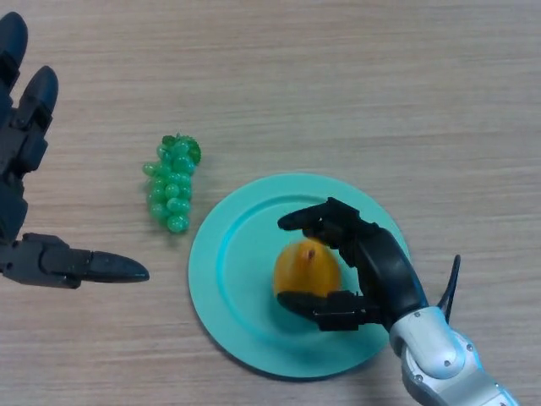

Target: Pick up the yellow pear and place it on the plate

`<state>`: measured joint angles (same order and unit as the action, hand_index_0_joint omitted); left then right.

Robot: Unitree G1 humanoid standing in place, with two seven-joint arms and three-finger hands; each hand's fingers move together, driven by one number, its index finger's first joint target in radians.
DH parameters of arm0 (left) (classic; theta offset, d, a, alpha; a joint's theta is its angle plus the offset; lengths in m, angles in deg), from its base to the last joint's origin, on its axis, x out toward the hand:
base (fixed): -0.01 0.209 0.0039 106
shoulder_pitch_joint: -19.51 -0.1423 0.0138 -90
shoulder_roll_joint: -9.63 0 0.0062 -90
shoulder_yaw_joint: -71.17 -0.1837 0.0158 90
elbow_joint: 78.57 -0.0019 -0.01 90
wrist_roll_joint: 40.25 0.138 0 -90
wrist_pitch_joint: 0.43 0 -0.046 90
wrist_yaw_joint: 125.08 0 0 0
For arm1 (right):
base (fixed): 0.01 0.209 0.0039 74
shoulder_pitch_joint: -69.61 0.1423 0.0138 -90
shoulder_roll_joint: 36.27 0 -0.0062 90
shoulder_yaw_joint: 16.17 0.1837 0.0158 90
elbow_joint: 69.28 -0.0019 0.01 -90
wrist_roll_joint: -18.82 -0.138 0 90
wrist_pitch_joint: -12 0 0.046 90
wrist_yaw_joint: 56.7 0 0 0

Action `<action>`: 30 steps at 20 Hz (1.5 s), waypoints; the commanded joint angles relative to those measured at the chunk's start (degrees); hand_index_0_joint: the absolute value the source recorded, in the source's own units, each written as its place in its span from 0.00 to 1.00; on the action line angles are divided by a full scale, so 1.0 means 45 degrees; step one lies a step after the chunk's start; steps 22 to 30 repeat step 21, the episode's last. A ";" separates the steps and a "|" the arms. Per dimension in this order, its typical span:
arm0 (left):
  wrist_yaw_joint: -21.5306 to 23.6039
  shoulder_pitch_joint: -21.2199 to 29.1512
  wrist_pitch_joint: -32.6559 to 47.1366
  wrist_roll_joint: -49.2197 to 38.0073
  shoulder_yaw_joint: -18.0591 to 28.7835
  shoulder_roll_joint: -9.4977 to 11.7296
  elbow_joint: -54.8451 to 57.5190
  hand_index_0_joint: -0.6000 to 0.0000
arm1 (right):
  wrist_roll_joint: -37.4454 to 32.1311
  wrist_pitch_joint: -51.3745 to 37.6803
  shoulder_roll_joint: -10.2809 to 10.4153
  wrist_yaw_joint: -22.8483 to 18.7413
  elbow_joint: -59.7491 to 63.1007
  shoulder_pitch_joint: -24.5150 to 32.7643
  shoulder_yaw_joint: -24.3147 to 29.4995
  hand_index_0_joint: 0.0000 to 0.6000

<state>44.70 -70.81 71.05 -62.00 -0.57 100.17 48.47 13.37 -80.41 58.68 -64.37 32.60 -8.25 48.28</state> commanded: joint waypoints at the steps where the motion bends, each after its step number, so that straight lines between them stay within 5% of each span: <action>1: -0.0152 0.0190 0.1231 -0.0014 0.0679 0.0330 0.0908 1.00 | 0.0160 -0.1061 0.0037 -0.0239 -0.1773 0.0933 0.0447 0.00; 5: 0.0051 0.0099 0.1432 -0.0030 0.0614 0.0203 0.1069 1.00 | 0.0985 -0.0311 0.0037 0.0240 -0.4424 0.0835 0.1435 0.00; 12: 0.0302 0.0078 0.1306 0.0046 0.0312 0.0104 0.1300 1.00 | 0.0390 0.2543 -0.0046 0.3726 -1.0149 -0.1673 0.4704 0.00; 17: -0.0270 -0.0201 0.1211 0.0329 0.0025 0.0005 0.1486 1.00 | -0.0040 0.2653 -0.0393 0.3948 -1.1568 -0.3130 0.5967 0.00; 30: -0.0131 0.0071 0.0436 0.0230 0.0043 0.0038 0.1661 1.00 | -0.0157 0.3621 -0.0477 0.4061 -1.2231 -0.3123 0.6235 0.00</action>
